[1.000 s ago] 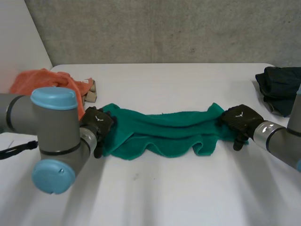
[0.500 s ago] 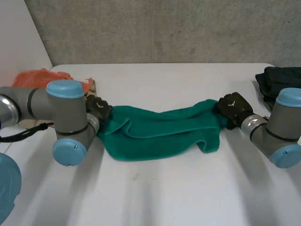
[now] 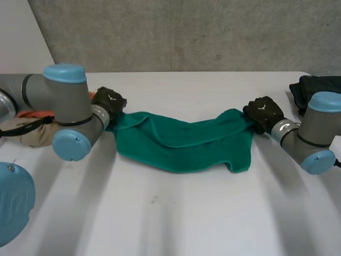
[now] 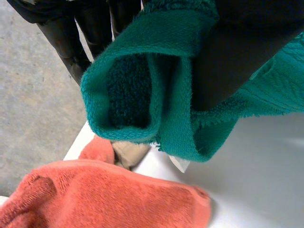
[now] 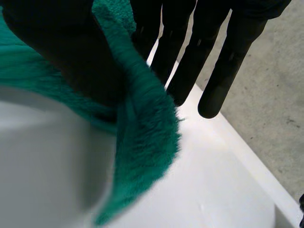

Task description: Fold the laundry.

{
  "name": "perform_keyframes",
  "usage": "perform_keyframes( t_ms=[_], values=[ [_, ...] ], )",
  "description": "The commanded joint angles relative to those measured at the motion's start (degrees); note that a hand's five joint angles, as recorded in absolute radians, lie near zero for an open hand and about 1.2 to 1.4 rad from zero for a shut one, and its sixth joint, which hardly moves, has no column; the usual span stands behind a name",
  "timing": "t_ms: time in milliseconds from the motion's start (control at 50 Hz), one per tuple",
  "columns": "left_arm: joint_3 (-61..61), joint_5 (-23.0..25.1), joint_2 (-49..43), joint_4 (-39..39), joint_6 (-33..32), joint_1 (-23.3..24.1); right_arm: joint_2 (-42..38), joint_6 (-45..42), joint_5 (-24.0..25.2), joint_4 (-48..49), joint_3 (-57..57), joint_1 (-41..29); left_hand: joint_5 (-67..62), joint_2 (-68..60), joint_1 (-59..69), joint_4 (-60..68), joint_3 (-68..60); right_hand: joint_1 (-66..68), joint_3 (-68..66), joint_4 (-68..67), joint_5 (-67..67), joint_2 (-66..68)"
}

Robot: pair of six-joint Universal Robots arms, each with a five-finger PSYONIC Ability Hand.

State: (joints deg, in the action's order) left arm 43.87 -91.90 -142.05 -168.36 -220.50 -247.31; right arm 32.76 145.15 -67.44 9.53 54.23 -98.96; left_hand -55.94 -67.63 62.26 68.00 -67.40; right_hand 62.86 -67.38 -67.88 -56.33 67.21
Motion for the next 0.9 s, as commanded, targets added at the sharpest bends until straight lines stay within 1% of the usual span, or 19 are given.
perform_keyframes(
  t_ms=[20,80,100,140,160,200,220,240,300,380,460,500,560,620,680,700,800,840,900],
  values=[
    [-11.06,3.66,-3.31,-0.04,0.25,-0.80,-4.19,1.01,-0.59,0.23,-11.68,-0.53,-14.06,-12.37,17.74,12.00,-12.60,17.14,-12.62,-12.12,-13.67,12.79],
    [-20.20,5.50,-4.19,-2.23,0.86,-1.42,-4.81,3.02,-2.69,0.93,-20.46,-0.80,-14.06,-12.37,17.74,12.00,-12.60,17.14,-12.62,-12.12,-13.67,12.79],
    [-25.18,5.59,-4.28,-4.41,1.64,-1.59,-4.46,4.68,-5.14,1.89,-25.53,-0.89,-14.06,-12.37,17.74,12.00,-12.60,17.14,-12.62,-12.12,-13.67,12.79],
    [-29.52,5.16,-3.93,-7.15,3.14,-1.60,-3.50,6.97,-8.66,3.47,-30.30,-1.06,-14.06,-12.37,17.74,12.00,-12.60,17.14,-12.62,-12.12,-13.67,12.79],
    [-33.02,4.55,-2.89,-10.64,5.15,-1.60,-1.92,9.33,-11.81,5.22,-34.24,-1.15,-14.06,-12.37,17.74,12.00,-12.60,17.14,-12.62,-12.12,-13.67,12.79],
    [-34.98,3.93,-1.30,-14.78,7.96,-1.51,-0.07,11.90,-14.73,7.60,-36.91,-1.15,-14.06,-12.37,17.74,12.00,-12.60,17.14,-12.62,-12.12,-13.67,12.79],
    [-35.60,3.58,0.53,-18.55,10.59,-1.42,2.11,14.08,-16.05,10.14,-38.40,-0.72,-14.06,-12.37,17.74,12.00,-12.60,17.14,-12.62,-12.12,-13.67,12.79],
    [-35.34,3.49,1.42,-20.15,11.40,-1.42,3.27,15.06,-16.23,11.20,-38.67,-0.45,-14.06,-12.37,17.74,12.00,-12.60,17.14,-12.62,-12.12,-13.67,12.79],
    [-32.45,3.05,4.94,-25.87,15.35,-1.42,7.66,17.27,-14.92,12.97,-37.36,-0.36,-14.06,-12.37,17.74,12.00,-12.60,17.14,-12.62,-12.12,-13.67,12.79],
    [-24.55,3.75,7.66,-26.67,18.26,-1.86,12.06,17.27,-10.79,9.38,-31.31,-0.71,-14.06,-12.37,17.74,12.00,-12.60,17.14,-12.62,-12.12,-13.67,12.79],
    [-13.41,5.06,8.46,-27.02,19.05,-1.95,16.27,17.36,-6.93,4.90,-19.56,-0.89,-14.06,-12.37,17.74,12.00,-12.60,17.14,-12.62,-12.12,-13.67,12.79],
    [-9.43,5.24,8.55,-27.02,19.05,-2.04,17.25,17.27,-6.13,4.19,-15.23,-0.71,-14.06,-12.37,17.74,12.00,-12.60,17.14,-12.62,-12.12,-13.67,12.79],
    [0.92,5.42,8.90,-26.67,18.97,-2.04,18.22,16.83,-4.64,2.78,-4.27,-0.45,-14.06,-12.37,17.74,12.00,-12.60,17.14,-12.62,-12.12,-13.67,12.79],
    [7.27,5.51,8.72,-26.15,18.88,-2.04,17.87,15.78,-3.84,1.20,1.56,-0.19,-13.08,-11.39,16.76,11.02,-11.62,17.14,-12.62,-12.12,-13.67,12.79],
    [16.83,5.95,8.72,-24.22,17.13,-2.12,16.12,13.06,-2.88,-2.22,7.81,0.08,-7.03,-5.34,10.71,4.97,-5.57,17.14,-12.62,-12.12,-13.67,12.79],
    [18.43,6.03,8.90,-23.69,16.25,-2.21,14.98,10.79,-2.79,-4.67,10.08,0.17,-6.19,-4.49,9.86,4.12,-4.72,17.14,-12.62,-12.12,-13.67,12.79],
    [25.38,7.00,11.09,-19.56,11.68,-3.44,12.25,3.57,-3.14,-11.80,12.83,0.34,1.04,2.74,2.63,-3.11,2.51,17.14,-12.62,-12.12,-13.67,12.79],
    [27.50,7.88,12.76,-17.01,10.18,-4.06,12.15,0.84,-2.96,-15.05,13.27,1.04,8.76,10.46,-5.09,-10.83,10.23,17.14,-12.62,-12.12,-13.67,12.79],
    [28.82,9.63,14.52,-13.94,9.48,-4.76,13.20,0.22,-2.96,-17.17,13.36,1.66,18.68,20.38,-15.00,-20.75,20.15,17.14,-12.62,-12.12,-13.67,12.79]
  ],
)
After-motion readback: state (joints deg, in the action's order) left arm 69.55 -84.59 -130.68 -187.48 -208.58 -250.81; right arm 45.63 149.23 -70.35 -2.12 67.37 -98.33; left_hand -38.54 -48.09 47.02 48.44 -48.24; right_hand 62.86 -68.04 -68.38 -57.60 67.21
